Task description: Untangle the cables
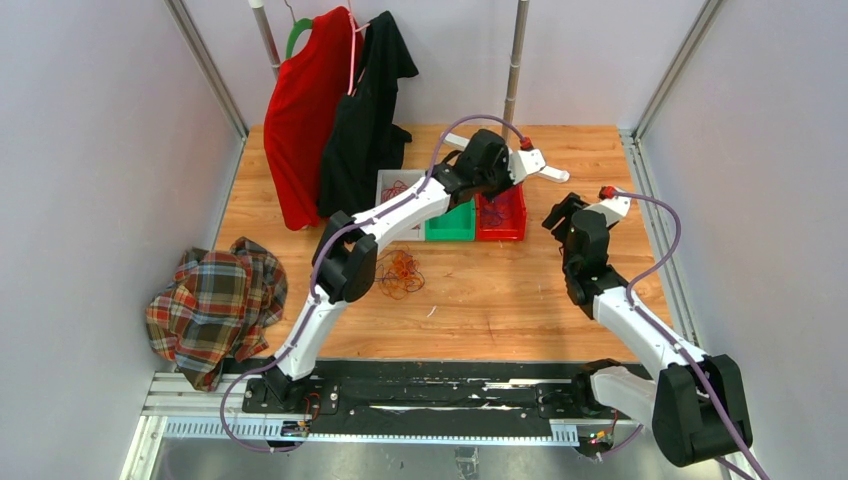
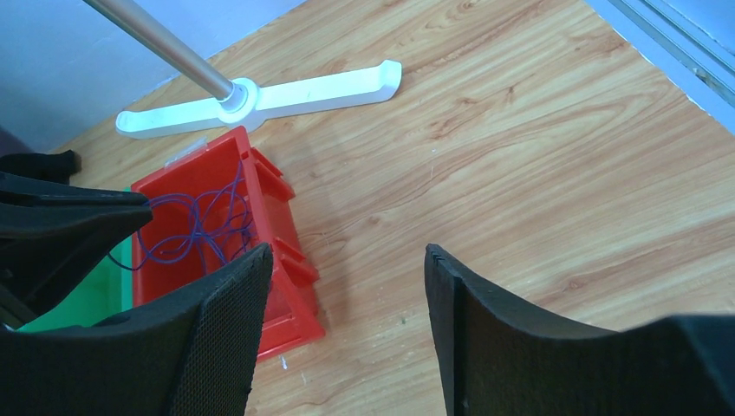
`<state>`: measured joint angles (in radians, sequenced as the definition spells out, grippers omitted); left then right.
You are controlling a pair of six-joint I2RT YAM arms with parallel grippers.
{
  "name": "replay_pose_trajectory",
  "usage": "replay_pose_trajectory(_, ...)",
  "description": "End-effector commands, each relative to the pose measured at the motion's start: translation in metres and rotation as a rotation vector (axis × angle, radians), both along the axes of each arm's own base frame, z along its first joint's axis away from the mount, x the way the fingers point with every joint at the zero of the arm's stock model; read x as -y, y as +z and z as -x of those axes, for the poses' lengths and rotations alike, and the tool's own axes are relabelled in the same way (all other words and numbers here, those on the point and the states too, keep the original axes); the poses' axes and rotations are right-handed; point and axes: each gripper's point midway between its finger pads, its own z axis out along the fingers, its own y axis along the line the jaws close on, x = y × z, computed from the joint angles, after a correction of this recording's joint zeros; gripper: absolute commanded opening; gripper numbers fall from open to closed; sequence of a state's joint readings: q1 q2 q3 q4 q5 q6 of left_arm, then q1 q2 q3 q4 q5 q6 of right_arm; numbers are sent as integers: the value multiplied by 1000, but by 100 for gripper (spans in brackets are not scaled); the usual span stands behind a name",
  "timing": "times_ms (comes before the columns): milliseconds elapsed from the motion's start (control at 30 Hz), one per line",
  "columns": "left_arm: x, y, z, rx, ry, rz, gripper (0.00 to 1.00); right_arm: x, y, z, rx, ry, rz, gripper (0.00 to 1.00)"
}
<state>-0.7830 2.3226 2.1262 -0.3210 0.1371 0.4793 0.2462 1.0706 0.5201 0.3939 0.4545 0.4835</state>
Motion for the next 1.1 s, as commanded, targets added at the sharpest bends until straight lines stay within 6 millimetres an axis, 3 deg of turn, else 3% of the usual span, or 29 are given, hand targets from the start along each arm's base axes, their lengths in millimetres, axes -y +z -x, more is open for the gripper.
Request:
replay_pose_trajectory(0,13,-2,-9,42,10,32,1,10,2,2,3,-32,-18,64)
replay_pose_trajectory(167,17,-35,-11,86,2,-34,0,12,1,4,0,-39,-18,64)
replay_pose_trajectory(267,18,-46,-12,88,-1,-42,1,15,1,3,-3,-45,-14,64)
replay_pose_trajectory(467,19,-37,2,20,-55,-61,34,8,1,1,-5,-7,-30,64)
replay_pose_trajectory(567,15,-19,13,-4,-81,-52,59,6,4,0,-5,6,-28,64)
replay_pose_trajectory(733,9,29,48,-95,-188,-15,85,3,12,0,8,34,-10,64)
replay_pose_trajectory(900,-11,75,67,-146,-219,16,95,1,19,-1,15,53,-3,64)
replay_pose_trajectory(1067,-69,98,80,-210,-201,-26,98,-9,18,-5,7,97,-18,65)
